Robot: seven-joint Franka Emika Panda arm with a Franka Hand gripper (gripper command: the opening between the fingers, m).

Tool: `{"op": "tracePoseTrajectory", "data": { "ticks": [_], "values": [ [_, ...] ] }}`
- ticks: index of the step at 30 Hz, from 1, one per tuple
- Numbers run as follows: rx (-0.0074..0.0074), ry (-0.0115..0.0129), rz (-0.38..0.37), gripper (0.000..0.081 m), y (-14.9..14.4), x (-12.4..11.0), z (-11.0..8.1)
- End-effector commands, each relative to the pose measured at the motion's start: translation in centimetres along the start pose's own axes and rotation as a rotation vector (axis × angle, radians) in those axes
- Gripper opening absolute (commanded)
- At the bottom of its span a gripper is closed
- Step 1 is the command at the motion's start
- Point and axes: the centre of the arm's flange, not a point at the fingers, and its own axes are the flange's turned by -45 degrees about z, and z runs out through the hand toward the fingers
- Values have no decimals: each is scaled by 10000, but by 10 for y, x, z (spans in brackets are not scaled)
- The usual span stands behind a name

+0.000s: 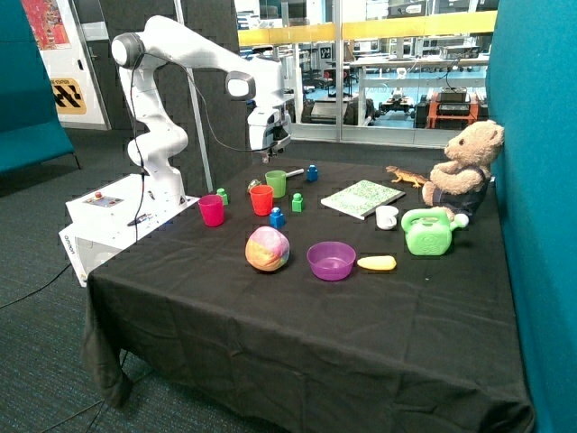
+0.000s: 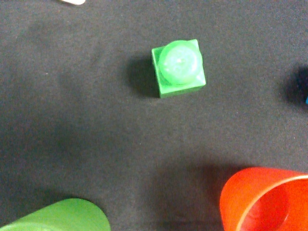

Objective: Stack the cups

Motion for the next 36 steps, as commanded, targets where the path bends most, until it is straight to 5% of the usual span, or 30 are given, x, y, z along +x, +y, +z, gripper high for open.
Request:
{"op": "tracePoseTrajectory", "data": {
  "ticks": [1,3,5,6,8,36],
  "values": [
    [-105,-62,-2590,808,-3,2,1],
    [-105,-62,-2686,808,-6,2,2],
    [-105,-62,-2657,349,-8,2,2],
    [-105,-63,-2728,242,-9,2,3],
    [-105,-63,-2727,160,-10,2,3],
    [-101,-70,-4057,144,-67,-14,15]
  ]
}}
